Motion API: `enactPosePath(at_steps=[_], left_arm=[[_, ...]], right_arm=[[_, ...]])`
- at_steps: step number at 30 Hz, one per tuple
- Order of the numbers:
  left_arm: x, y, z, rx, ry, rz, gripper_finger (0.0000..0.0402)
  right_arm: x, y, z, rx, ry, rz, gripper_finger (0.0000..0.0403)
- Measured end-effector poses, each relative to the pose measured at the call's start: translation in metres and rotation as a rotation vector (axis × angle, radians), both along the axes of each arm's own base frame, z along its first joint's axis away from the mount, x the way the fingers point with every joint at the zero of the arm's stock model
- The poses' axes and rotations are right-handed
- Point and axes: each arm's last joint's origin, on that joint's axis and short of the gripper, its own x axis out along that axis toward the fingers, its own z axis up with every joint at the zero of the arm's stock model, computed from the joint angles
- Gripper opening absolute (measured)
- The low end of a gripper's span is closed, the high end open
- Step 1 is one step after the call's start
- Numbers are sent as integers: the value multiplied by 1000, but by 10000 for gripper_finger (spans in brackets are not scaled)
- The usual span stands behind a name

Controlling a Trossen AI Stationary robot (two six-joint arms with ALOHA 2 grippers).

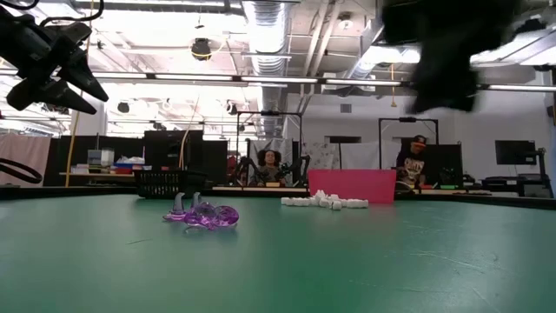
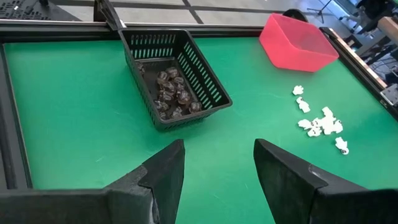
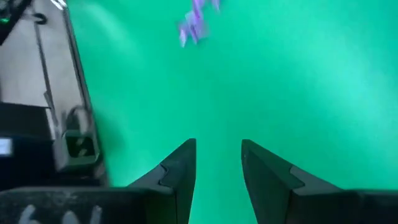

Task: Sort Halloween decoration
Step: Put the pink witch hat toy into the orange bin

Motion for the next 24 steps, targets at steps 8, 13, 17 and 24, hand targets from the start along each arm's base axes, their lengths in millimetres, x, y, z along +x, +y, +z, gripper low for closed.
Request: enactPosePath(at_steps=[8, 13, 17, 24], left_arm=[[0, 0, 0, -4, -3, 3, 183], [0, 0, 0, -4, -2, 3, 183], [0, 0, -1, -4, 4, 4, 183], [-1, 0, -1, -4, 8, 3, 183]], right_arm=[[56, -17, -18, -210, -148, 124, 157], [92, -4, -27, -331, -154, 246, 157], [119, 4, -32, -389, -124, 308, 157], [151, 15, -45, -426, -81, 347, 157]])
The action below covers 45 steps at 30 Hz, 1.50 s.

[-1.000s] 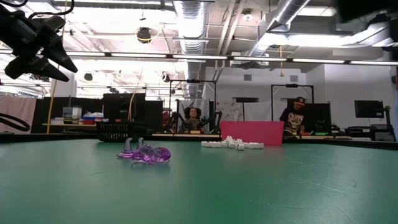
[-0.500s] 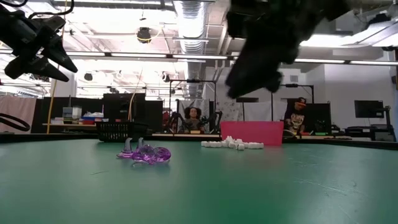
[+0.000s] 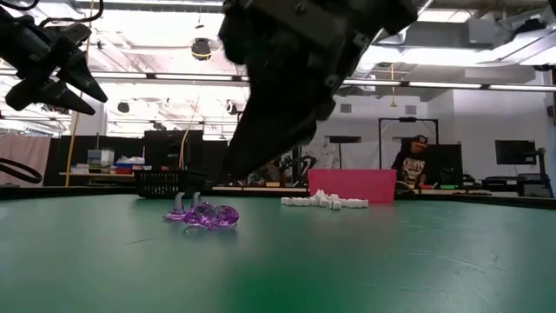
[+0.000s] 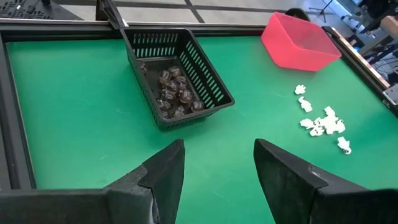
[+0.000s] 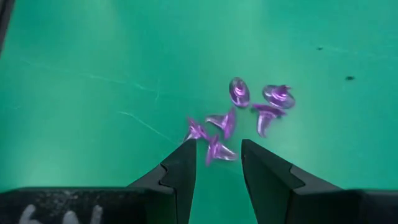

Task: Sort Halloween decoration
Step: Put the pink witch hat toy into the orange bin

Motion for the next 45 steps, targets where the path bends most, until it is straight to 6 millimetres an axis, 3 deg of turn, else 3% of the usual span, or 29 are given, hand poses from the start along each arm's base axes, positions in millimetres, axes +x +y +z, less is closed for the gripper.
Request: enactPosePath(at_steps=[11, 16, 22, 36, 45], left_arm=[[0, 0, -1, -6, 16, -22, 183], [0, 0, -1, -6, 17, -22, 183], [0, 0, -1, -5, 20, -22, 183], [0, 0, -1, -4, 20, -21, 183], [-1, 0, -1, -2, 20, -20, 183]], right_arm=[[8, 7, -17, -55, 9, -63, 157], [10, 16, -34, -12, 21, -86, 157], [6, 21, -36, -36, 42, -146, 154], [5, 20, -34, -16, 44, -197, 19], [0, 22, -25, 31, 53, -219, 16]])
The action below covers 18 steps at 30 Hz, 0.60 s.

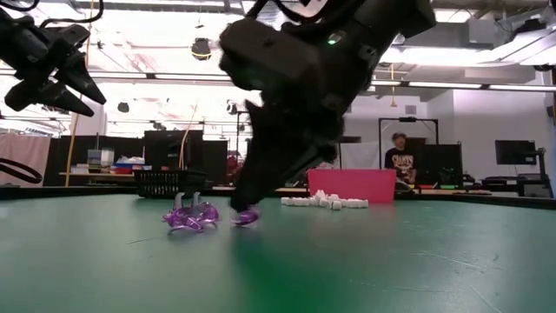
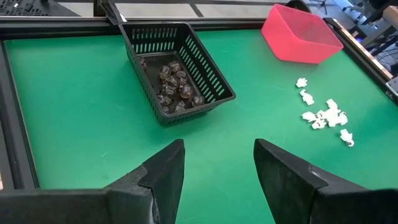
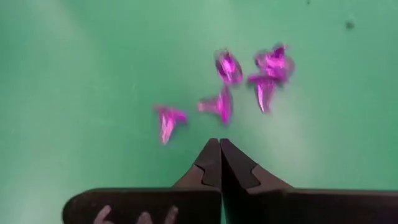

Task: Sort Halloween decoration
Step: Put the pink witch hat toy into the orange bin

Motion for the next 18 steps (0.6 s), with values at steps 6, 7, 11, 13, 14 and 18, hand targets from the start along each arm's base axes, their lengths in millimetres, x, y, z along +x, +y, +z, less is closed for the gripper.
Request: enactPosePath(at_steps=[6, 7, 11, 13, 14, 18], left_arm=[[0, 0, 0, 0, 0, 0, 183], [0, 0, 0, 0, 0, 0, 183], [0, 0, 0, 0, 0, 0, 183], [0, 0, 0, 0, 0, 0, 183], [0, 0, 0, 0, 0, 0, 183], [0, 0, 0, 0, 0, 0, 183]], right_arm=[[-12, -3, 25, 15, 17, -13, 16], [-16, -3, 32, 23, 29, -11, 16], [-37, -2, 53, 56, 120, 7, 16], [-54, 1, 66, 88, 193, 13, 16], [-64, 4, 73, 109, 230, 14, 16], [-109, 17, 97, 149, 394, -22, 16]])
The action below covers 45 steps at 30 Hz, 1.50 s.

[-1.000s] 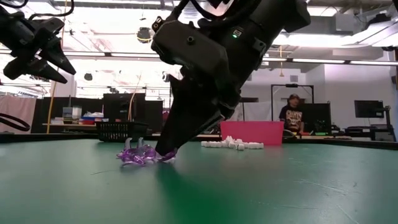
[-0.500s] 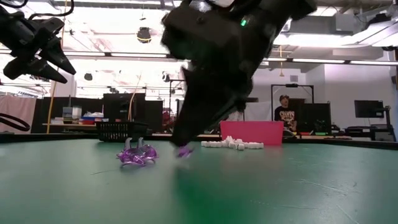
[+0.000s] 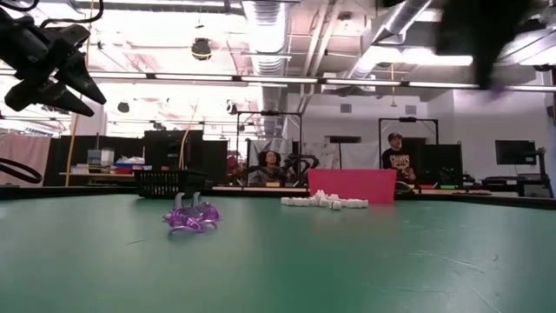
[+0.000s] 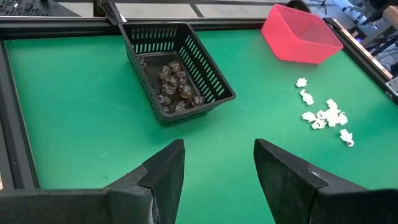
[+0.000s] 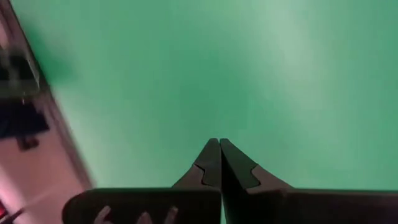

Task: Sort Halloween decoration
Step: Put the pink witch hat toy into the orange bin

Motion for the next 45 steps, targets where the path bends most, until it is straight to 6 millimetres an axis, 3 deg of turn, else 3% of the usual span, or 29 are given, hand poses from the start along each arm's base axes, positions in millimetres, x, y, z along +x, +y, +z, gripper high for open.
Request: enactPosePath(at_steps=[7, 12, 15, 20, 30, 40, 45], left_arm=[[0, 0, 0, 8, -2, 11, 183], [0, 1, 0, 5, -12, 28, 183], [0, 1, 0, 4, -13, 28, 183], [0, 1, 0, 4, -14, 29, 183], [-1, 1, 0, 16, -17, 53, 183], [-1, 1, 0, 6, -24, 56, 183], [-1, 1, 0, -1, -27, 56, 183]], right_arm=[[-81, 31, 39, 77, 167, -103, 16], [-131, 49, 49, 57, 263, -230, 16], [-151, 59, 48, 28, 301, -290, 16], [-167, 73, 38, 48, 304, -346, 16], [-177, 84, -7, 126, 292, -349, 16], [-185, 68, -44, 190, 276, -365, 16], [-195, 47, -46, 223, 273, -408, 21]])
